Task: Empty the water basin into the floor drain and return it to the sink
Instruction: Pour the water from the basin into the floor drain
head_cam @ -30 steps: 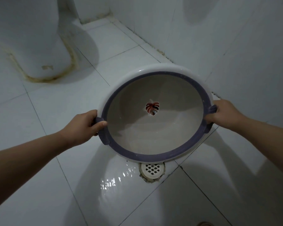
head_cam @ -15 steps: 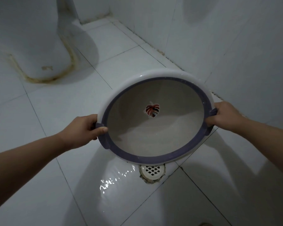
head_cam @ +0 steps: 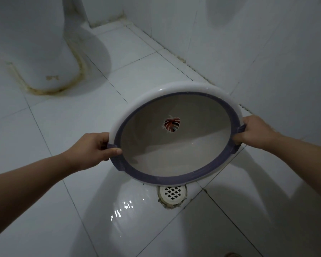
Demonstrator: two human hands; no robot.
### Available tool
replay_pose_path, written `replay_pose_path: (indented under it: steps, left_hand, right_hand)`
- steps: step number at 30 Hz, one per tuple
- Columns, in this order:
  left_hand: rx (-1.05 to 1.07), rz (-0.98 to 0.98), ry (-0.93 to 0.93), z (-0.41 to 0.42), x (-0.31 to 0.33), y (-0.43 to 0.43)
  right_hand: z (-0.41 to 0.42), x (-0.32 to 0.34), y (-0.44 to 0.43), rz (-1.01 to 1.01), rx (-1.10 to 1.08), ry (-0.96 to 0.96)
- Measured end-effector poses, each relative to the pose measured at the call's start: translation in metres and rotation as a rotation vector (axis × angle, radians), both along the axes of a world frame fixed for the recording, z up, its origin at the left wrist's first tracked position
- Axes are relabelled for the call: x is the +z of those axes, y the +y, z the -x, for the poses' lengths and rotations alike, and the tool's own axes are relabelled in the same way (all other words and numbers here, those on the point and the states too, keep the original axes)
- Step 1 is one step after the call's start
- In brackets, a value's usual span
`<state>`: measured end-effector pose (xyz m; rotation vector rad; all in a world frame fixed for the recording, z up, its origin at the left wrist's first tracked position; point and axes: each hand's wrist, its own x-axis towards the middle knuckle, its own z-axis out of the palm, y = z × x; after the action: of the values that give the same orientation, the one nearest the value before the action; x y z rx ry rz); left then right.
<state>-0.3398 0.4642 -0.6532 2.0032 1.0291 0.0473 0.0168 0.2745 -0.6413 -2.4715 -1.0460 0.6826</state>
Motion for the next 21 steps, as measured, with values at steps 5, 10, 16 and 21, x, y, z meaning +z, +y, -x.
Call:
replay_pose_path:
  steps: [5,10,16,21]
  left_hand:
    - [0.004,-0.002,0.012,0.002,0.0,0.0]
    - [-0.004,0.0,0.007,0.004,0.001,-0.002]
    - [-0.022,-0.015,-0.003,0.004,0.002,-0.002]
    - [-0.047,-0.006,0.003,0.004,0.004,-0.003]
  right_hand:
    - [0.001,0.001,-0.001,0.011,0.021,0.005]
    - [0.003,0.005,-0.004,0.009,0.075,0.012]
    - [0.005,0.013,-0.008,-0.012,0.068,0.048]
    - [0.003,0.017,-0.012,0.016,0.092,0.033]
